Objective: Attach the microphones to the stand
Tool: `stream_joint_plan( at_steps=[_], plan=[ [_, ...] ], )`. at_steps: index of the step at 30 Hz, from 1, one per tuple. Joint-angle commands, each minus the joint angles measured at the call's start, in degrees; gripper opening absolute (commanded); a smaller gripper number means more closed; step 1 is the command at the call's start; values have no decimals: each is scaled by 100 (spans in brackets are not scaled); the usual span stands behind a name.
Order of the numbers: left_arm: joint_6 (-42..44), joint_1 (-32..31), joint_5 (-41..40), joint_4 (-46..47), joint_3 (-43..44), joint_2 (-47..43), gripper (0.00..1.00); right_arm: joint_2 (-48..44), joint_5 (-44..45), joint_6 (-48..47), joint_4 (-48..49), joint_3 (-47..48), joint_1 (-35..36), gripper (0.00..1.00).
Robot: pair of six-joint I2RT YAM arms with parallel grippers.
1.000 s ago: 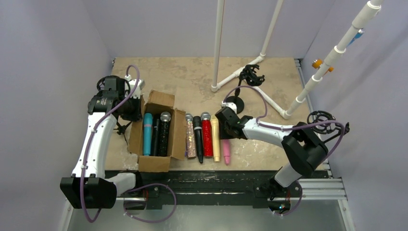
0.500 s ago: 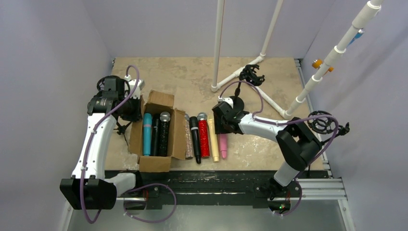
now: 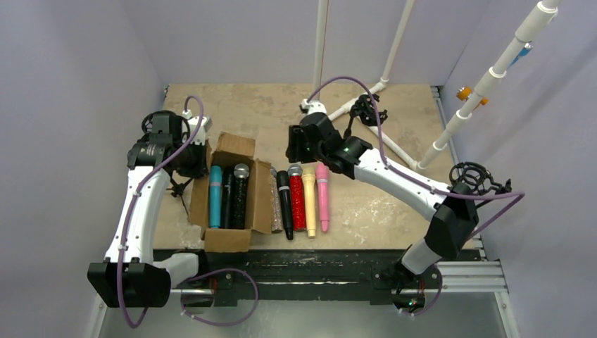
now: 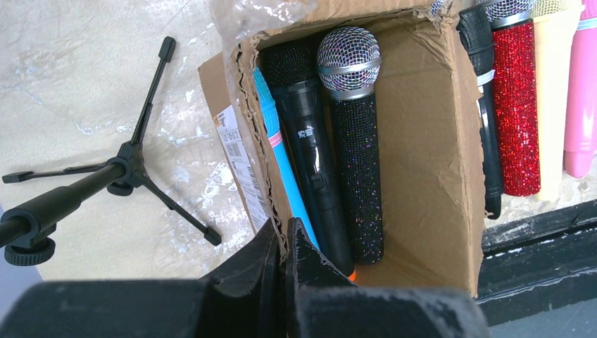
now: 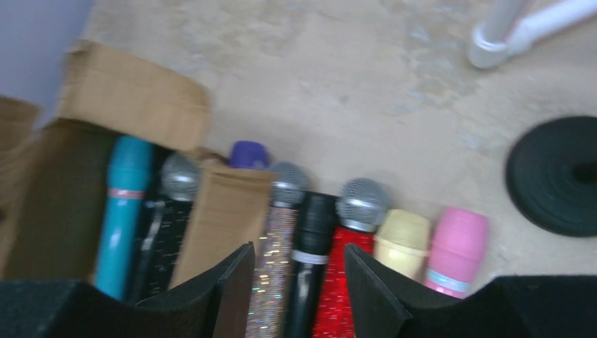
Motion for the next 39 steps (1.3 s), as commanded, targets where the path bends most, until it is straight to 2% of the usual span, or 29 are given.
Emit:
stream_joint_plan(
  at_steps=[1, 6, 14, 25, 39],
  plan=[
    [130, -17, 217, 134, 164, -208, 0, 412, 70, 116, -389, 1240, 912, 53],
    [38, -17, 376, 68, 167, -221, 0, 1381, 111, 433, -815, 2357, 1723, 53],
    [-166, -21, 366, 141, 27, -412, 0, 2834, 100, 461, -1599, 3393, 2030, 56],
    [-305, -17, 544, 169, -160, -593, 0, 3375, 136, 614, -1485, 3502, 2041, 58],
    [-333, -17, 724, 217, -424, -603, 0, 4012, -121, 1301, -1205, 3480, 2037, 58]
  ],
)
